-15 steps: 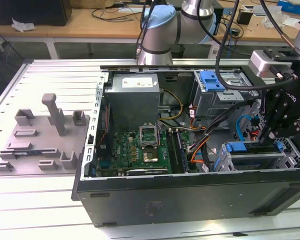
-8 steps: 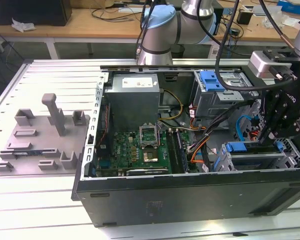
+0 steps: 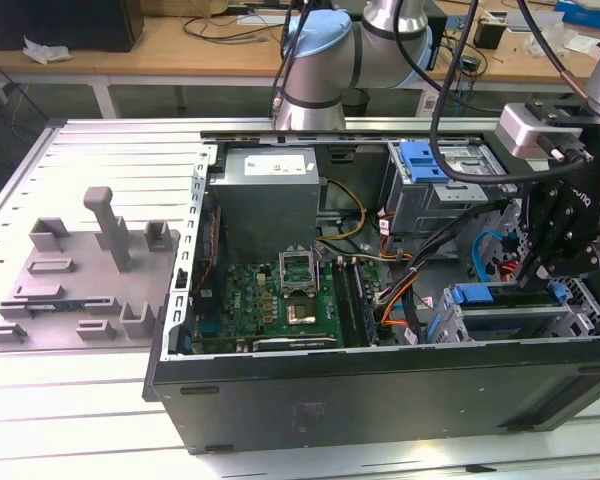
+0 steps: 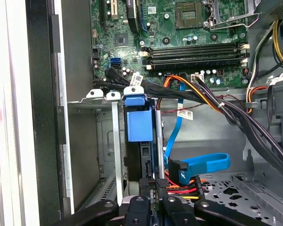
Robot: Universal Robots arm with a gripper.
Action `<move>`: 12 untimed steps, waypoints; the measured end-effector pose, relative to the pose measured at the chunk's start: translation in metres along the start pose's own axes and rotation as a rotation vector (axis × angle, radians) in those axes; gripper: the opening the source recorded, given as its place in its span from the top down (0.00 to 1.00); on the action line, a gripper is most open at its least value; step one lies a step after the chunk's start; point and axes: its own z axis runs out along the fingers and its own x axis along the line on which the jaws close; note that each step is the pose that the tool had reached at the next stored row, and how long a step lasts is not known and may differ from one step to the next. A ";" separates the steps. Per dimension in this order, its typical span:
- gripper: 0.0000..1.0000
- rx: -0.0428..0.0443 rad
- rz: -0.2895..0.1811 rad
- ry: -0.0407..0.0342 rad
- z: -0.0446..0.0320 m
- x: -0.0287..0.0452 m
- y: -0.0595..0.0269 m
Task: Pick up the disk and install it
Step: 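Insert the first disk wire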
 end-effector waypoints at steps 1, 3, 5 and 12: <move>0.84 0.0000 0.000 0.0000 0.0000 0.0000 0.0000; 0.84 0.0000 0.000 0.0001 0.0000 0.0000 0.0000; 0.84 0.0000 0.000 0.0001 0.0001 0.0000 0.0000; 0.82 -0.0002 0.000 -0.0006 -0.0031 0.0003 0.0003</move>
